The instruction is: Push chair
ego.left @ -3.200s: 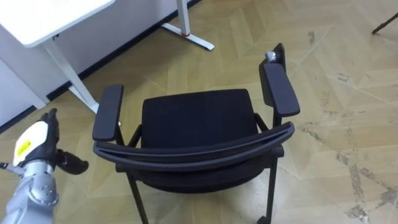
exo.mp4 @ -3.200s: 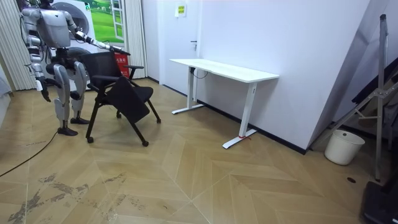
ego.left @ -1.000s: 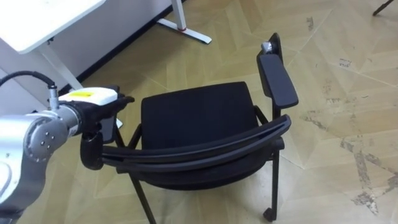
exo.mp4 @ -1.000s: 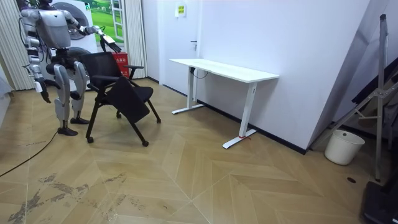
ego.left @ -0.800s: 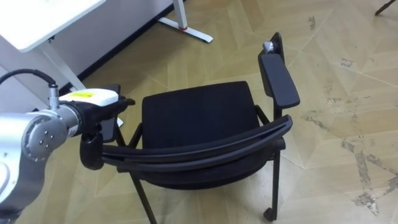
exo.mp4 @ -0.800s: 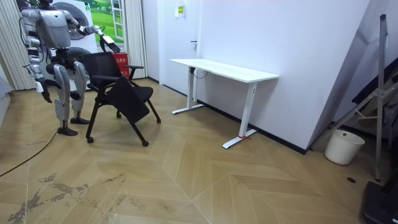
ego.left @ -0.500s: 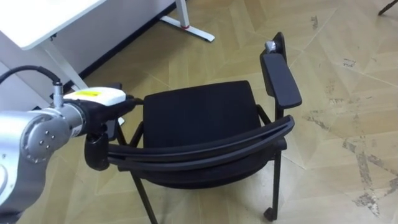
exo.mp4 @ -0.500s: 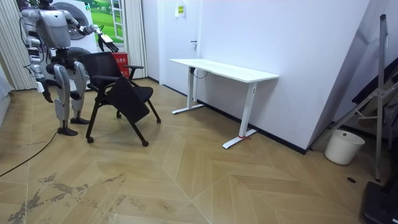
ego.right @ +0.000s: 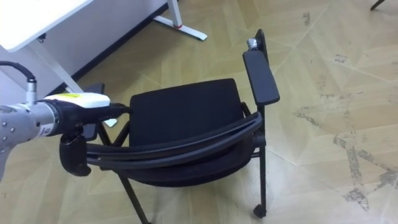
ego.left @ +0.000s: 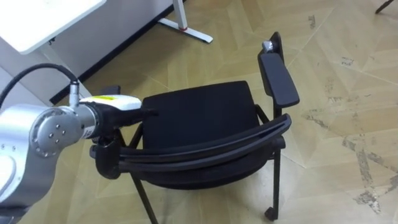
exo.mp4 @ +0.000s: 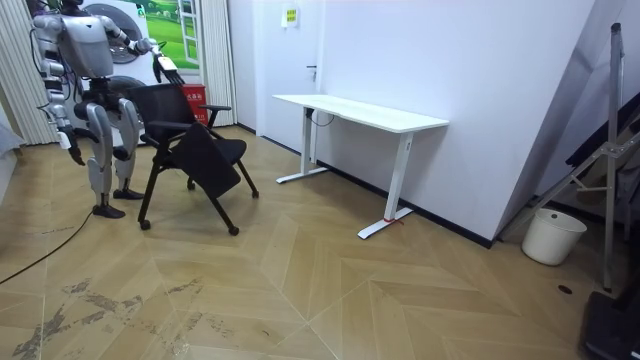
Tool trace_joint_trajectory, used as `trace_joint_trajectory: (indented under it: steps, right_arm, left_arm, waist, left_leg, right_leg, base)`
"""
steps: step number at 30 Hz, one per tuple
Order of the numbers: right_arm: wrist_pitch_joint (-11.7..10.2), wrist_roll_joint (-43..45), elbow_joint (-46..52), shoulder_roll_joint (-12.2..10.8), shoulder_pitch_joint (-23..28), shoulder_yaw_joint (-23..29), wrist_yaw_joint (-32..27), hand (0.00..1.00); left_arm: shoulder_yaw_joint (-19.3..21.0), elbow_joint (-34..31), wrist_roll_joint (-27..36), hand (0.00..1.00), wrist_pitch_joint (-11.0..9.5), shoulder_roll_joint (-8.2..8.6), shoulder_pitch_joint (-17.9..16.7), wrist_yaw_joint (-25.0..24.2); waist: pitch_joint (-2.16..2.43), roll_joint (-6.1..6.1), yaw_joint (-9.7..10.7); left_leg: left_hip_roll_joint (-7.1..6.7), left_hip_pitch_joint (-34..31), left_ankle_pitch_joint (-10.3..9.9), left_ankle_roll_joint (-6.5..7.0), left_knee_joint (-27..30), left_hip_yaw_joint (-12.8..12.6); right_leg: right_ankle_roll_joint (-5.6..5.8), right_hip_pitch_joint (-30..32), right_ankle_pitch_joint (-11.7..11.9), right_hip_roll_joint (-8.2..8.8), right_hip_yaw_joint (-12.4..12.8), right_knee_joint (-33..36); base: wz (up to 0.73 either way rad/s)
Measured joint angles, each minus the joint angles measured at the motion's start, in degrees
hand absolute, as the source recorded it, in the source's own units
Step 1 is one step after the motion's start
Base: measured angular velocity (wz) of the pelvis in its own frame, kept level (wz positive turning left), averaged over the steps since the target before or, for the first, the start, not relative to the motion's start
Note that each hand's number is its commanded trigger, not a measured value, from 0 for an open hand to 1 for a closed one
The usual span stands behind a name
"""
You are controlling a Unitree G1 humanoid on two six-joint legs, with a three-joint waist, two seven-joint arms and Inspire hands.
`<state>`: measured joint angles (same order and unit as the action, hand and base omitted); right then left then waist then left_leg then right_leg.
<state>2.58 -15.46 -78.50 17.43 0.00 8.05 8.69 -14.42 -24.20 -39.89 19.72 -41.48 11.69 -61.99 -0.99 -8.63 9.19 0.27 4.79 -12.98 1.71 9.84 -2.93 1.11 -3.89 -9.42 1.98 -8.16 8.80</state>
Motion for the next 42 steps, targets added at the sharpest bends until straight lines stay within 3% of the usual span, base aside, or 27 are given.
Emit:
trace_joint_trajectory:
  steps: [3, 4, 9, 16, 24, 28, 31, 35, 40, 41, 42]
  right_arm:
    - [0.02, -0.02, 0.03, -0.01, -0.01, -0.02, 0.01, 0.00]
    - [0.02, -0.03, 0.03, -0.02, 0.01, -0.01, 0.00, 0.00]
    - [0.02, -0.14, -0.16, -0.04, 0.00, -0.09, -0.68, 0.00]
    - [0.07, 0.07, -0.26, -0.45, -1.04, -2.28, -1.06, 0.00]
    - [0.00, -0.37, -0.23, -0.54, -0.38, -2.18, -3.55, 0.00]
    - [0.05, -0.81, 1.09, -1.13, 0.38, -2.18, -4.98, 0.00]
    - [0.38, -0.97, 1.19, -1.44, 0.59, -2.13, -5.57, 0.00]
    - [1.99, -0.49, 1.45, -1.48, 1.25, -2.15, -6.40, 0.00]
    - [2.70, 0.21, 2.71, -1.59, 1.81, -2.15, -7.27, 0.00]
    - [3.01, 0.24, 3.16, -1.60, 2.10, -2.15, -7.30, 0.00]
    - [3.37, 0.36, 3.57, -1.60, 2.51, -2.07, -7.38, 0.00]
  left_arm:
    - [0.00, 0.00, 0.75, 0.00, 0.22, 0.00, 0.00, -0.03]
    - [0.00, 0.01, 0.88, 0.00, 0.27, 0.00, -0.02, -0.02]
    - [-0.49, 1.15, 0.09, 0.00, 0.22, 0.58, -0.59, 1.04]
    - [-4.20, 12.09, -0.27, 0.00, 0.14, 4.99, -0.96, 5.21]
    - [-4.08, 17.19, 0.96, 0.00, -1.21, 6.86, -0.97, 8.14]
    - [-3.52, 21.16, 2.65, 0.00, -1.42, 7.78, -0.95, 11.29]
    - [-2.03, 23.76, 2.57, 0.00, -1.35, 9.89, -1.27, 14.17]
    - [0.67, 27.48, 2.60, 0.00, -1.41, 12.42, -2.54, 19.07]
    - [2.78, 32.78, 2.76, 0.00, -2.21, 15.55, -2.65, 25.15]
    - [3.07, 33.61, 2.75, 0.26, -2.23, 16.03, -2.65, 26.23]
    - [3.16, 34.19, 2.71, 0.37, -2.22, 16.24, -2.65, 26.97]
  waist:
    - [-0.11, 0.15, -0.02]
    - [-0.40, 0.57, 0.00]
    - [-0.55, 0.69, 0.51]
    - [-0.62, 0.63, 2.70]
    - [-0.69, 0.80, 3.21]
    - [-0.52, 0.65, 3.07]
    - [-0.40, 1.16, 2.99]
    - [0.24, 2.60, 2.95]
    - [0.43, 2.95, 2.95]
    - [0.43, 2.96, 2.94]
    - [0.43, 2.96, 2.94]
  left_leg:
    - [0.00, 0.00, 0.00, 0.00, -0.02, 0.00]
    - [0.01, 0.06, 0.00, 0.00, -0.03, 0.00]
    - [-0.05, -0.01, 0.00, 0.00, -0.04, 0.04]
    - [-0.14, -0.18, 0.00, 0.00, -0.03, -0.28]
    - [-0.05, -0.07, 0.00, 0.00, -0.11, -1.24]
    - [-0.05, 0.49, 0.00, -0.01, -0.10, -1.69]
    - [-0.10, 0.96, 0.02, -0.03, 0.22, -2.01]
    - [0.03, 1.84, 0.02, -0.02, 0.91, -2.72]
    - [0.03, 2.48, 0.25, 0.24, 0.69, -3.05]
    - [0.00, 2.53, 0.39, 0.23, 0.68, -3.10]
    - [-0.02, 2.59, 0.54, 0.20, 0.64, -3.18]
  right_leg:
    - [0.00, 0.00, 0.00, 0.01, -0.01, 0.02]
    - [0.00, -0.01, 0.00, 0.00, 0.02, 0.02]
    - [0.00, -0.06, 0.00, 0.00, -0.08, -0.05]
    - [0.00, 0.17, 0.00, -0.13, 0.15, -0.12]
    - [0.00, 0.46, 0.00, -0.12, 0.98, 0.07]
    - [0.00, 0.08, 0.00, -0.20, 1.02, 0.40]
    - [-0.08, -0.04, -0.22, -0.18, 1.06, 1.03]
    - [-0.10, -0.39, -0.30, -0.29, 1.87, 1.15]
    - [0.39, -1.30, 0.03, -0.23, 2.13, 1.24]
    - [0.52, -1.31, 0.14, -0.26, 2.33, 1.23]
    - [0.49, -1.31, 0.30, -0.31, 2.60, 1.23]
  base:
    - [0.00]
    - [0.00]
    - [0.00]
    - [-0.01]
    - [-0.05]
    - [0.00]
    - [0.00]
    - [-0.06]
    - [-0.01]
    - [-0.04]
    - [-0.05]
